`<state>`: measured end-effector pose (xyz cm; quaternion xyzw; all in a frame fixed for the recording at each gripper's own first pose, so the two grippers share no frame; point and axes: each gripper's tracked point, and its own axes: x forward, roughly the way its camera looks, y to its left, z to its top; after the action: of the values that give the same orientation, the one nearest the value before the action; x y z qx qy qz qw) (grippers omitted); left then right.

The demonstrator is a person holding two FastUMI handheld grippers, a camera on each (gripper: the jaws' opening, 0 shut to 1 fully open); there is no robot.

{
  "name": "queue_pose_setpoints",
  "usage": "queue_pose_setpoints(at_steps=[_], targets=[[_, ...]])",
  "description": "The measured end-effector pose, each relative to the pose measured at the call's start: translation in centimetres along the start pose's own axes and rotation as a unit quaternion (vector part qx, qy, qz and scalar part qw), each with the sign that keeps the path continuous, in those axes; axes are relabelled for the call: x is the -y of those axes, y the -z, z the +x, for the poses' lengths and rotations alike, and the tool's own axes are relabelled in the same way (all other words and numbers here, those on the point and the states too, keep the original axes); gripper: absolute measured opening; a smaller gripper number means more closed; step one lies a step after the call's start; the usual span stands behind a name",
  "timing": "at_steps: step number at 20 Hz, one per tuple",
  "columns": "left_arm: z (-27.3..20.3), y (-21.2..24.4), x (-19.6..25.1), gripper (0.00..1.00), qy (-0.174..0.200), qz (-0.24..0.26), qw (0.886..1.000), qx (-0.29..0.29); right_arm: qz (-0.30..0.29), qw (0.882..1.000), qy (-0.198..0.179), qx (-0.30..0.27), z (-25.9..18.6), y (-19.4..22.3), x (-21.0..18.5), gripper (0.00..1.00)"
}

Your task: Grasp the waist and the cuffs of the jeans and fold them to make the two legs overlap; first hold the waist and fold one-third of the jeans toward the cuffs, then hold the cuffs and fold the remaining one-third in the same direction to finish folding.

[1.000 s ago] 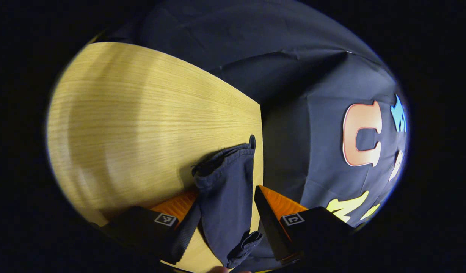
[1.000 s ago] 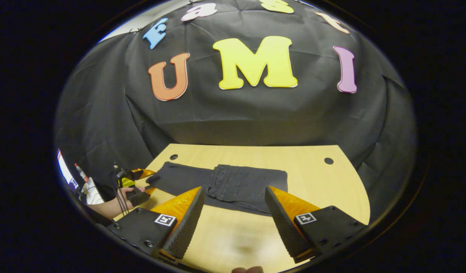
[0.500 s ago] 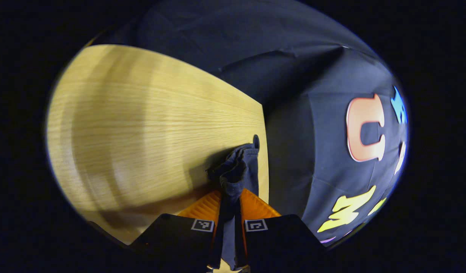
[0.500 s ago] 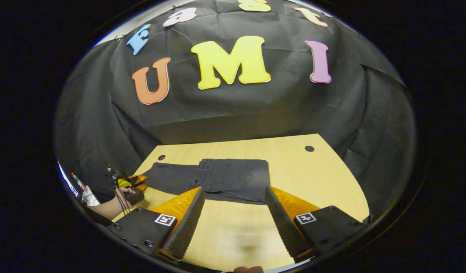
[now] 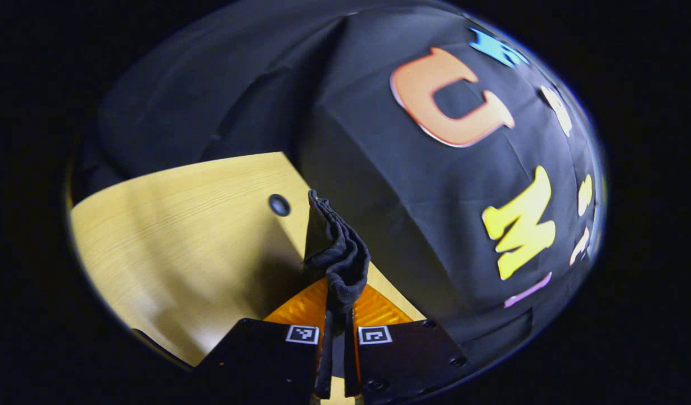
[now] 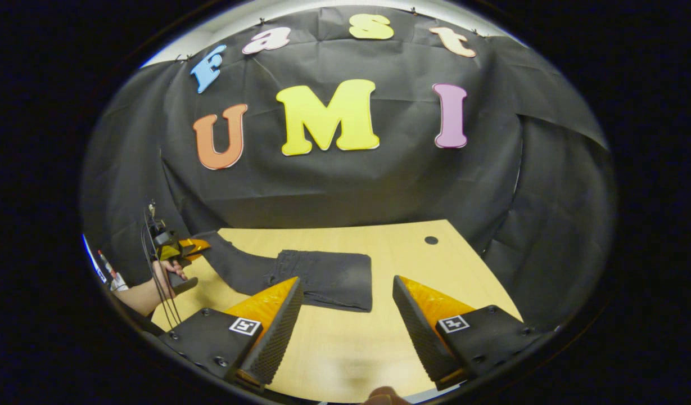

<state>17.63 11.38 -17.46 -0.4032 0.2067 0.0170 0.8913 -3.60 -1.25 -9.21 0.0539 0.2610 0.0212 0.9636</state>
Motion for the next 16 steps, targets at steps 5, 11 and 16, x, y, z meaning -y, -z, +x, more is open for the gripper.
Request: queue_pose_setpoints(at_steps=[5,11,16], targets=[[1.2,5.1,11.4,0.12,0.076,0.144,0.986,-0.021,0.004,0.999,0.037,0.022,-2.4,0.0,4.0,0.95],[6.9,16.6,18.5,0.11,0.125,0.283,0.949,-0.066,0.057,0.994,0.097,0.012,-5.1,2.4,10.3,0.98],[9.4,26.0,17.8,0.11,0.123,0.384,0.91,-0.095,0.073,0.985,0.154,-0.009,-7.4,4.2,15.5,0.98]])
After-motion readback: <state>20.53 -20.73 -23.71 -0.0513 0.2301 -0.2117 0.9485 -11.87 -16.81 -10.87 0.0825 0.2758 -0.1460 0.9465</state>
